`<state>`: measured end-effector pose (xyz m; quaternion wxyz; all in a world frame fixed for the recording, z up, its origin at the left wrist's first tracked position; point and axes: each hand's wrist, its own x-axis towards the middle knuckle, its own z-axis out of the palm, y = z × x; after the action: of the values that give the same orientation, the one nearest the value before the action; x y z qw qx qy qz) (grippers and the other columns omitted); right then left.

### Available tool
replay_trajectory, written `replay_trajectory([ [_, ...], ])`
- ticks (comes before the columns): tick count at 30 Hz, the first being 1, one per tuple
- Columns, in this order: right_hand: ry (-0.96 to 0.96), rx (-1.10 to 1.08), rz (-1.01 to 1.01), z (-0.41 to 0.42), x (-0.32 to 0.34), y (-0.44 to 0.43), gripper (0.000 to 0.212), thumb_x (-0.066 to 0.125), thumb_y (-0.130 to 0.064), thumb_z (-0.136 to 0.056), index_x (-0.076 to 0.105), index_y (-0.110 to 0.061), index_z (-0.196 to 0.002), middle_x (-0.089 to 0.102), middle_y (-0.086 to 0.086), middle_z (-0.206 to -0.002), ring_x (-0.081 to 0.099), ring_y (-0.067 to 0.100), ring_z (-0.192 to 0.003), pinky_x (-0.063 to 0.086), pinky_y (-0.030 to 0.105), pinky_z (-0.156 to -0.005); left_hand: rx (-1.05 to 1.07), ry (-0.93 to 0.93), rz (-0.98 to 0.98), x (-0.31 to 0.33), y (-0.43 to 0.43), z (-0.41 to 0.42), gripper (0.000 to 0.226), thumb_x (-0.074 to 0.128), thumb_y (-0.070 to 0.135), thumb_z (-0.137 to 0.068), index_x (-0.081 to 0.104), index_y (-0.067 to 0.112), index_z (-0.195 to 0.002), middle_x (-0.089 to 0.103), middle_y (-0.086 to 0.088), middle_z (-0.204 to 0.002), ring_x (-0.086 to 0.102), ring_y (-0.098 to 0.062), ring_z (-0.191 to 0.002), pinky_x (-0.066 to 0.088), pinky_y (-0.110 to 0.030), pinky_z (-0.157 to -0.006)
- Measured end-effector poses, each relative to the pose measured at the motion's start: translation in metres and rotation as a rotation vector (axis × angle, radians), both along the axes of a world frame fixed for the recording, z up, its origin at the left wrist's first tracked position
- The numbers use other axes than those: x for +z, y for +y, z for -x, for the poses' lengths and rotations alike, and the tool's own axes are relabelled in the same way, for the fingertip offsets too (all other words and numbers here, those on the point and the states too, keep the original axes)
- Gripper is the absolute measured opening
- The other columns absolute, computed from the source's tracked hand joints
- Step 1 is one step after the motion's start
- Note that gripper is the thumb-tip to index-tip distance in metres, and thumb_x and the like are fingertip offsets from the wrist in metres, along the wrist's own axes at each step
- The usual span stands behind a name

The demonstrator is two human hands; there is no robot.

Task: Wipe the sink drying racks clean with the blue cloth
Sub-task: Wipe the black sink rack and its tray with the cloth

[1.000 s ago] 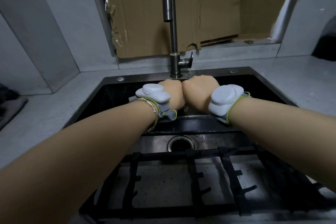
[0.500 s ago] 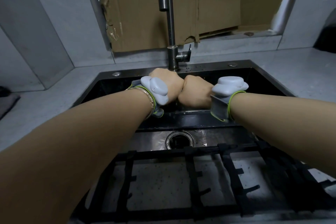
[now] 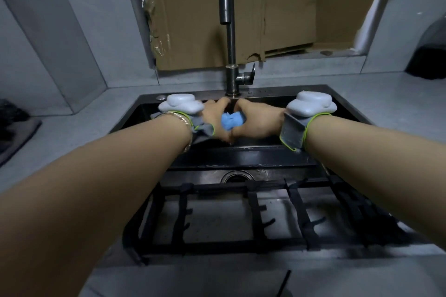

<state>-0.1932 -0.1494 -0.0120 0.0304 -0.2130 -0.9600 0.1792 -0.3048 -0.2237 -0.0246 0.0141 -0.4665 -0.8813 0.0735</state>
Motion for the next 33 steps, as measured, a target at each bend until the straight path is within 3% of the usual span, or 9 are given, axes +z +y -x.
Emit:
replay_trajectory([
  [2, -0.043, -0.011, -0.203, -0.012, 0.001, -0.009, 0.040, 0.057, -0.034, -0.089, 0.045, -0.014, -0.121, 0.058, 0.008, -0.115, 0.055, 0.027, -0.103, 0.033, 0.024, -0.071, 0.061, 0.038, 0.030, 0.001, -0.026, 0.008, 0.100, 0.069, 0.061, -0.068, 0.017, 0.028, -0.146, 0.026, -0.012, -0.151, 0.028, -0.038, -0.134, 0.029, -0.049, -0.108],
  [4, -0.122, -0.021, -0.506, -0.027, 0.002, -0.016, 0.037, 0.049, -0.031, -0.092, 0.043, -0.017, -0.126, 0.054, 0.013, -0.121, 0.055, 0.032, -0.106, 0.034, 0.029, -0.071, 0.175, 0.142, 0.081, 0.007, -0.056, 0.015, 0.085, 0.058, 0.065, -0.076, 0.023, 0.030, -0.146, 0.019, -0.010, -0.155, 0.021, -0.039, -0.137, 0.025, -0.056, -0.109],
  [6, -0.184, -0.043, -0.607, -0.037, 0.005, -0.018, 0.038, 0.047, -0.029, -0.092, 0.043, -0.019, -0.127, 0.049, 0.014, -0.122, 0.055, 0.035, -0.106, 0.036, 0.032, -0.070, 0.250, 0.055, 0.021, 0.010, -0.073, 0.019, 0.052, 0.054, 0.056, -0.086, 0.053, 0.024, -0.127, 0.048, -0.013, -0.138, 0.048, -0.033, -0.117, 0.041, -0.038, -0.094],
  [9, -0.124, -0.092, -0.484, -0.043, 0.008, -0.040, 0.031, 0.052, -0.023, -0.088, 0.048, -0.017, -0.118, 0.046, 0.013, -0.119, 0.055, 0.033, -0.096, 0.037, 0.032, -0.070, 0.330, 0.045, -0.059, 0.009, -0.112, 0.023, 0.015, 0.057, 0.037, -0.090, 0.064, 0.026, -0.099, 0.064, -0.011, -0.109, 0.059, -0.030, -0.094, 0.044, -0.029, -0.077],
  [12, 0.010, -0.146, -0.300, -0.040, 0.014, -0.058, 0.035, 0.056, -0.018, -0.084, 0.045, -0.014, -0.118, 0.045, 0.015, -0.119, 0.055, 0.035, -0.098, 0.039, 0.033, -0.073, 0.444, -0.208, -0.186, 0.002, -0.144, 0.025, 0.032, 0.044, 0.038, -0.098, 0.062, 0.012, -0.102, 0.064, -0.017, -0.100, 0.059, -0.033, -0.110, 0.037, -0.028, -0.077],
  [17, 0.189, -0.102, -0.172, -0.032, 0.012, -0.100, 0.028, 0.058, -0.011, -0.079, 0.040, -0.019, -0.098, 0.053, 0.014, -0.109, 0.056, 0.034, -0.094, 0.043, 0.035, -0.072, 0.462, -0.455, -0.347, -0.008, -0.180, 0.010, 0.060, 0.033, 0.046, -0.100, 0.059, -0.005, -0.116, 0.058, -0.020, -0.122, 0.054, -0.034, -0.115, 0.037, -0.029, -0.085],
  [21, 0.304, -0.100, -0.087, -0.021, -0.001, -0.129, 0.022, 0.056, -0.014, -0.080, 0.052, -0.018, -0.101, 0.055, 0.012, -0.108, 0.055, 0.031, -0.095, 0.043, 0.032, -0.076, 0.370, -0.626, -0.532, -0.021, -0.193, -0.005, 0.049, 0.027, 0.047, -0.100, 0.056, 0.008, -0.093, 0.057, -0.014, -0.098, 0.054, -0.024, -0.094, 0.035, -0.029, -0.081],
  [27, 0.235, 0.048, 0.133, -0.010, -0.017, -0.168, 0.026, 0.060, -0.026, -0.086, 0.060, -0.013, -0.108, 0.062, 0.005, -0.106, 0.058, 0.020, -0.096, 0.046, 0.029, -0.079, 0.317, -0.807, -0.727, -0.026, -0.201, -0.026, 0.049, 0.038, 0.052, -0.096, 0.063, 0.011, -0.092, 0.063, -0.012, -0.095, 0.057, -0.023, -0.088, 0.043, -0.031, -0.084],
  [33, 0.180, 0.081, 0.101, -0.015, -0.015, -0.161, 0.022, 0.050, -0.016, -0.091, 0.070, -0.012, -0.100, 0.069, 0.008, -0.100, 0.062, 0.021, -0.095, 0.048, 0.029, -0.079, 0.264, -0.737, -0.710, -0.038, -0.200, -0.034, 0.047, 0.040, 0.042, -0.098, 0.042, 0.016, -0.059, 0.044, -0.001, -0.063, 0.042, -0.016, -0.061, 0.031, -0.029, -0.060],
])
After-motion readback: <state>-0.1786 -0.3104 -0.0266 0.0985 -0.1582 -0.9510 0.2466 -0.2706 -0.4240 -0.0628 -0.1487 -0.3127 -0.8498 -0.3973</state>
